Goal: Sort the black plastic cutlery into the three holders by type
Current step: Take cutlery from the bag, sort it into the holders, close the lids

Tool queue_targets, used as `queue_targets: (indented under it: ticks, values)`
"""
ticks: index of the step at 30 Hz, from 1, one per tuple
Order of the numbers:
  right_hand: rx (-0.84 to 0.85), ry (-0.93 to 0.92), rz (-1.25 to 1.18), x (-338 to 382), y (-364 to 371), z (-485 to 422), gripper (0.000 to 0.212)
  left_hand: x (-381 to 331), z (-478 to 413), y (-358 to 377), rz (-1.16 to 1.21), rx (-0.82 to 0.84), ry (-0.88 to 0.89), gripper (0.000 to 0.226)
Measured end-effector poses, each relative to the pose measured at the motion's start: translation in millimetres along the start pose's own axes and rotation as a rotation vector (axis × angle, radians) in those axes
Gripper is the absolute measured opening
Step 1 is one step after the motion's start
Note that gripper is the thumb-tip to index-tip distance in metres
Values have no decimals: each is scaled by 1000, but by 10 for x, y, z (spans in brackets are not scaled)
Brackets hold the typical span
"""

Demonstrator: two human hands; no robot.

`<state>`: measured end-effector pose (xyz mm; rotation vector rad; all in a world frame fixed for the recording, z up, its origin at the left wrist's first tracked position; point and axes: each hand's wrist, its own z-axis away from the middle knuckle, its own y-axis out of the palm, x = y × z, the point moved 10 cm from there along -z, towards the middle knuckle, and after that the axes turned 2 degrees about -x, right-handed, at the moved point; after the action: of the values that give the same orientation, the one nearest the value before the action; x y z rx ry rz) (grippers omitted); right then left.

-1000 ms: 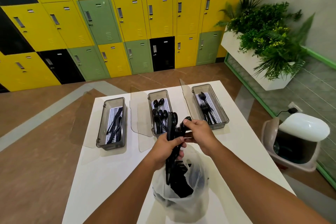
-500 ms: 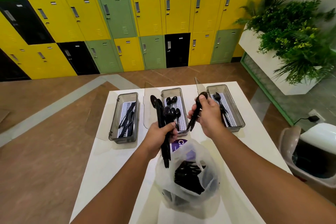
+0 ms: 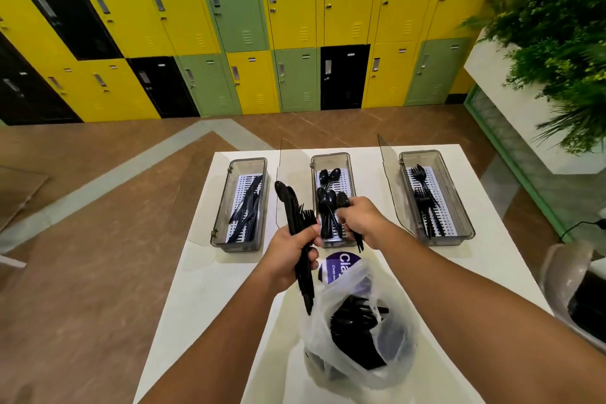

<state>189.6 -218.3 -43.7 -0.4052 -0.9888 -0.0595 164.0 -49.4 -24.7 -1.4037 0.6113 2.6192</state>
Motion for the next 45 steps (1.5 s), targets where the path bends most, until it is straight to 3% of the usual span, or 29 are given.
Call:
queue_targets:
  ticks: [3, 8, 11, 14, 17, 20, 28, 35, 40, 45]
  values:
    - [-20, 17, 95, -37, 32, -84, 24, 133, 42, 43, -6, 56, -34, 13]
    - [-77, -30, 44, -56, 11, -129, 49, 250, 92, 94, -34, 107, -43, 24]
    - [-89, -111, 11, -3, -31, 13, 39, 263, 108, 151, -37, 121, -26, 21]
    - [12, -121, -165, 51, 36, 288, 21, 246, 116, 209, -47, 121, -12, 11]
    - [144, -133, -234, 76, 83, 560, 27, 211, 127, 283, -58, 110, 11, 10]
    - [205, -159, -237, 24, 89, 721, 16, 192, 147, 330, -55, 96, 32, 17]
    - [-27, -207, -220, 61, -363, 781, 14, 247, 287, 486, -104, 154, 29, 24]
    - [282, -75, -363, -166, -141, 984, 21, 220, 308, 688, -113, 201, 56, 18]
    - [87, 32, -498, -234, -399, 902, 11, 291, 289, 842, -140, 265, 33, 26]
    - [35, 37, -577, -155, -620, 811, 15, 342, 229, 977, -118, 265, 12, 28]
